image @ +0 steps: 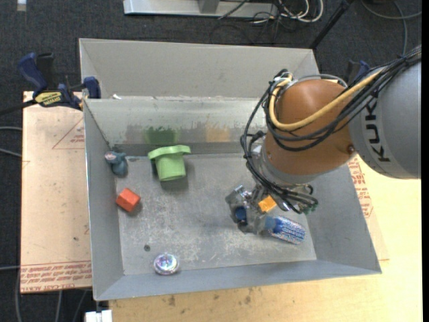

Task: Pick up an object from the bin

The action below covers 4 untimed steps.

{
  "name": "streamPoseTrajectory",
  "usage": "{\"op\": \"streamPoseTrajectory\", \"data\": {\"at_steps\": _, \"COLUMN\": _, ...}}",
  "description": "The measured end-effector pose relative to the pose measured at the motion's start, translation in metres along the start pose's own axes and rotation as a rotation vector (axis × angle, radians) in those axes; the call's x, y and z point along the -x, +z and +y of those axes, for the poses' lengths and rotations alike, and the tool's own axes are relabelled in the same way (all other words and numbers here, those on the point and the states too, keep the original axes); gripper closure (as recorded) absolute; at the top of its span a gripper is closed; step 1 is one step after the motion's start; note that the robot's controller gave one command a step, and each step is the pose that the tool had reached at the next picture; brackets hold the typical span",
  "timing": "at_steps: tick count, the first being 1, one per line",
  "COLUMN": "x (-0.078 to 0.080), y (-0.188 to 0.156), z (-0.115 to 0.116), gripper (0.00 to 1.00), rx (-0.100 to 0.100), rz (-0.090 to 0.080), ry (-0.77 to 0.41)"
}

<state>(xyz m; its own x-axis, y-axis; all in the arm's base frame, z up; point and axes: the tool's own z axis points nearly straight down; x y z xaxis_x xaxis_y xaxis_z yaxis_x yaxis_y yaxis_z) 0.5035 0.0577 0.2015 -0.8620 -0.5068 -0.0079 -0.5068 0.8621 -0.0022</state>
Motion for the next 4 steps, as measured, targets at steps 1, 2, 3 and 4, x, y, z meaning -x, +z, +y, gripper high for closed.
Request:
{"op": "streamPoseTrajectory", "data": {"at_steps": 1, "x": -0.018, "y": 0.049, "z": 0.021, "gripper": 1.00, "rx": 0.007, "rz": 0.013, "ry": -0.029}}
{"op": "streamPoseTrajectory", "data": {"at_steps": 2, "x": -0.014, "y": -0.011, "z": 0.007, "gripper": 1.00, "rx": 0.000, "rz": 0.000, "ry": -0.060}}
{"op": "streamPoseTrajectory", "data": {"at_steps": 3, "x": -0.003, "y": 0.055, "z": 0.011, "gripper": 1.00, "rx": 0.009, "rz": 0.007, "ry": -0.594}}
{"op": "streamPoseTrajectory", "data": {"at_steps": 4, "x": 0.007, "y": -0.017, "z": 0.008, "gripper": 1.00, "rx": -0.001, "rz": -0.002, "ry": -0.585}}
